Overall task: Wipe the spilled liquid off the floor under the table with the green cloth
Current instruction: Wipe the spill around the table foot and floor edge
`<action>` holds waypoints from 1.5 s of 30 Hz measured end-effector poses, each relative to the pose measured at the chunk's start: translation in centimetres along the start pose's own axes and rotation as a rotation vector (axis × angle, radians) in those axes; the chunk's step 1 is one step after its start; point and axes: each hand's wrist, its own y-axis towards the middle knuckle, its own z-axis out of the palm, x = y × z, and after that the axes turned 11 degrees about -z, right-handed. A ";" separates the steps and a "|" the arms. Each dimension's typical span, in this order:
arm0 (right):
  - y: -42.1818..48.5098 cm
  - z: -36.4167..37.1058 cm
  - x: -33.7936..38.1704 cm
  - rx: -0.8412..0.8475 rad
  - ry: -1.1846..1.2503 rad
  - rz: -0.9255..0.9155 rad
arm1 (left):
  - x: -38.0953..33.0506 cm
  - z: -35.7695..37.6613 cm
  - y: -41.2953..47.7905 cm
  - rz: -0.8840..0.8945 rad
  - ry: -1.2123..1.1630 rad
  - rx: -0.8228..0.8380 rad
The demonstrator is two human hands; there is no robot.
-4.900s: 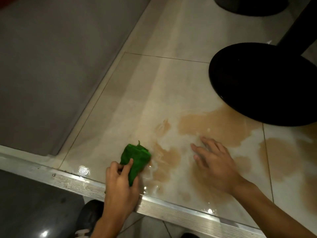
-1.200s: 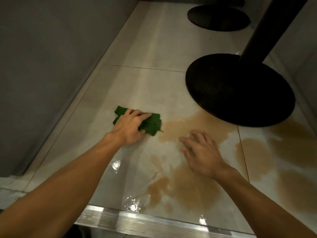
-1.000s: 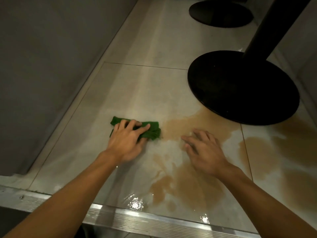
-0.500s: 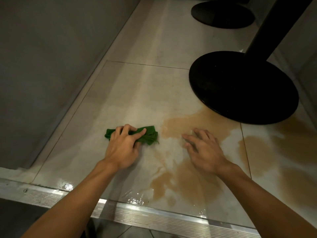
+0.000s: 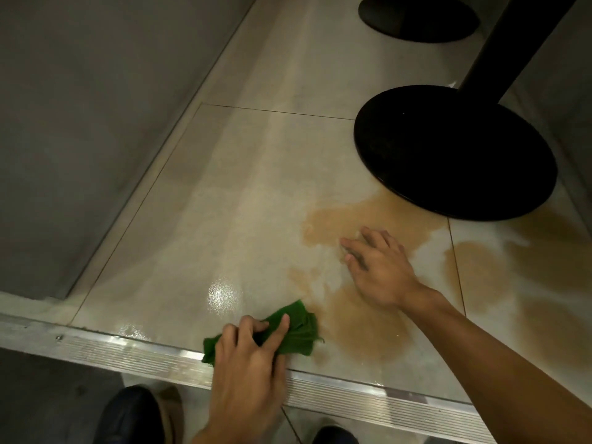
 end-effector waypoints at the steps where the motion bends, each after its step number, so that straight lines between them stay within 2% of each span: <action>1: 0.0 0.0 0.0 0.001 -0.004 0.000 | -0.8 0.4 -0.5 -0.010 -0.001 0.008; 7: 0.0 -0.2 0.1 0.004 -0.009 0.006 | -4.8 2.1 -2.4 -0.028 0.003 0.032; 12: -0.3 -0.3 -0.2 0.011 -0.018 -0.014 | -2.7 1.9 -2.7 0.001 -0.052 -0.005; 18: -0.4 0.0 -0.3 0.000 -0.004 -0.024 | 3.6 -0.4 -0.9 -0.217 -0.012 -0.138; 22: -0.2 0.0 -0.1 0.001 -0.003 -0.006 | 3.1 -0.3 -1.0 -0.309 -0.031 -0.153; 30: -0.2 0.0 -0.4 0.018 -0.028 -0.025 | -4.3 3.1 -3.4 -0.059 -0.065 0.003; 34: -0.3 -0.3 -0.6 0.029 -0.023 -0.042 | -5.4 3.4 -4.2 0.062 -0.056 0.071; 36: -0.4 -0.6 -0.7 0.022 -0.018 -0.058 | -5.0 3.1 -4.0 0.055 -0.126 0.130; 38: -0.6 -1.0 -1.0 0.000 0.019 -0.073 | -4.5 2.2 -3.1 -0.026 -0.234 0.199; 40: -0.8 -1.4 -1.5 -0.043 0.111 -0.076 | -4.1 0.5 -1.6 -0.149 -0.442 0.267; 42: -1.2 -1.7 -2.3 -0.085 0.139 -0.060 | -3.7 -2.4 0.5 -0.277 -0.749 0.361; 45: -2.2 -1.9 -3.5 -0.059 0.058 -0.041 | -2.7 -6.7 4.3 -0.432 -0.961 0.344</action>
